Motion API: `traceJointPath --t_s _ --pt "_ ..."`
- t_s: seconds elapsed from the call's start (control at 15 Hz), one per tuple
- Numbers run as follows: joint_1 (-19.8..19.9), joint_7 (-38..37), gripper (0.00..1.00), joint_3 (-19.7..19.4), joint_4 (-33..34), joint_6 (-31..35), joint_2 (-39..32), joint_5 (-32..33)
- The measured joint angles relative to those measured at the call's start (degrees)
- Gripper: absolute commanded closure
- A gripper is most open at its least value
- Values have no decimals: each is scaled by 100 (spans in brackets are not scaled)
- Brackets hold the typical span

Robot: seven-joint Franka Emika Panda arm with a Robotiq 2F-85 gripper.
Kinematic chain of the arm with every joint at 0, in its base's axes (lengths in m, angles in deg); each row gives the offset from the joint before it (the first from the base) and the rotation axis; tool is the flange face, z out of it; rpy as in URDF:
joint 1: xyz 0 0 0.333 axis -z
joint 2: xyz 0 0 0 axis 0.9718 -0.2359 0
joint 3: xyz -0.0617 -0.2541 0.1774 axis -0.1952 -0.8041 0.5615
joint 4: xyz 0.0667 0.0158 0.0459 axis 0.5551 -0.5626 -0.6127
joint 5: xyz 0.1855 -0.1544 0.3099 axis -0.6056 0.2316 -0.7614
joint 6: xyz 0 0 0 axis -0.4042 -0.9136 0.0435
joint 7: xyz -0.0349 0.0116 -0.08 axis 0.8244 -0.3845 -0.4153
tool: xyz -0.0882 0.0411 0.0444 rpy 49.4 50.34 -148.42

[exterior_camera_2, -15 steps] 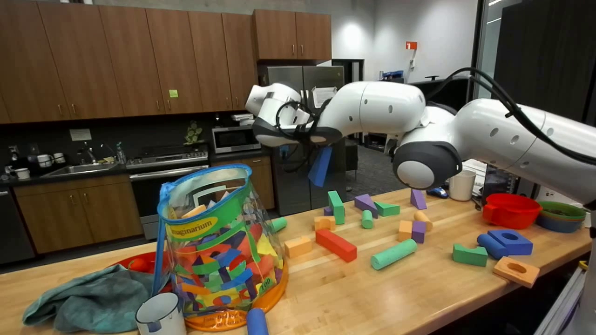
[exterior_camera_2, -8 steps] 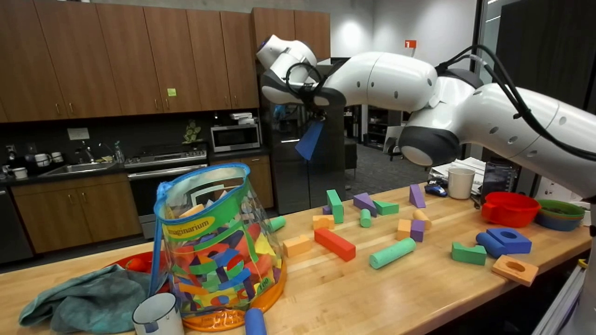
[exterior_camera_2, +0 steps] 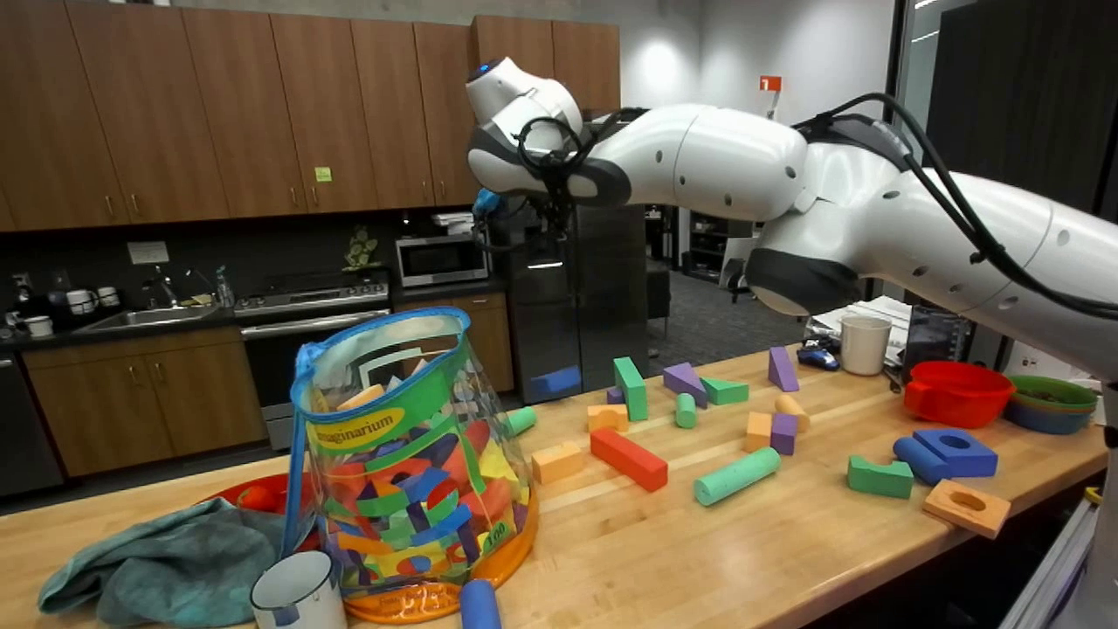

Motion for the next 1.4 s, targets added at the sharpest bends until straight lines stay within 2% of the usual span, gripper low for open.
traceJointPath --t_s 0.2,0.27,0.33,0.4,0.6,0.73,0.8,0.87,0.93,1.0,1.07,1.33,1.4 --pt "-282 -3 100 -115 -126 76 -146 -107" --pt "-352 -3 74 -136 -158 58 -194 -106" --pt "-401 9 73 -137 -170 -87 -241 -36" --pt "-441 28 93 -141 -179 -344 -296 92" --pt "-477 83 74 -157 -223 -777 -488 370" --pt "-475 101 73 -173 -252 -780 -528 397" --pt "-475 108 48 -192 -261 -781 -528 397" --pt "-476 115 48 -212 -259 -785 -526 397" --pt "-381 77 44 44 -112 -861 -504 686" --pt "-190 -43 37 528 169 -985 -479 1045" --pt "-119 -51 31 643 248 -1000 -495 1015" --pt "-156 -18 3 273 -297 -911 -673 519" --pt "-172 -17 1 188 -434 -896 -758 425"
